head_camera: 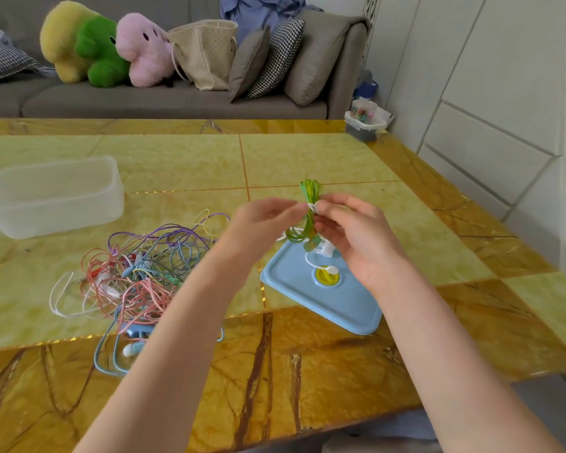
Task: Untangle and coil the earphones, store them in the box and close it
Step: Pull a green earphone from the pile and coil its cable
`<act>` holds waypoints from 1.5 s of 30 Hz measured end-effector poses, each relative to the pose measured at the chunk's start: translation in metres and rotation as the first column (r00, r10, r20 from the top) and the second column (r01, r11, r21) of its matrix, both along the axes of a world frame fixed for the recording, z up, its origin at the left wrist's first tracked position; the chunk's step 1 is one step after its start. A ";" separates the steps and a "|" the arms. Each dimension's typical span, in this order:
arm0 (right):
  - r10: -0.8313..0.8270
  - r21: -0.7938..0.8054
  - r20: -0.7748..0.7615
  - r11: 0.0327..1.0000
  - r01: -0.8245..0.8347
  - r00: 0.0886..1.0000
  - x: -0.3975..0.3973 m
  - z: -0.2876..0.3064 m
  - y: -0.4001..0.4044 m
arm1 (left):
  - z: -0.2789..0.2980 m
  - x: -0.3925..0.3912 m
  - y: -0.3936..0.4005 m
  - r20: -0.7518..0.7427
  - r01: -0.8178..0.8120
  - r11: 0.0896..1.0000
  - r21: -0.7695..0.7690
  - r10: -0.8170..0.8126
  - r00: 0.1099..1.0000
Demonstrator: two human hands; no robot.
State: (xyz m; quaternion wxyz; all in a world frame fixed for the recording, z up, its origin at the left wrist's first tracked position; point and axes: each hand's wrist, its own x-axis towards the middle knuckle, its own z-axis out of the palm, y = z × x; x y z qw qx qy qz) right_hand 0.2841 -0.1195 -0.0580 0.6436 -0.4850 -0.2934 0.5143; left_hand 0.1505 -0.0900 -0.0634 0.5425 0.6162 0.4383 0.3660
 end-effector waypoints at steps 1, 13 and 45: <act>0.035 0.000 -0.015 0.999 -0.035 0.999 -0.002 0.001 0.000 | 0.000 0.008 -0.004 -0.051 0.031 0.998 0.052 -0.028 0.998; 0.125 0.040 0.305 0.989 -0.144 0.944 0.002 0.007 0.000 | 0.010 0.012 -0.008 0.009 0.088 0.990 -0.111 -0.088 0.996; 0.154 0.016 0.492 0.982 -0.186 0.857 0.007 0.009 -0.003 | 0.000 0.008 -0.002 -0.469 0.108 0.904 0.414 0.110 0.876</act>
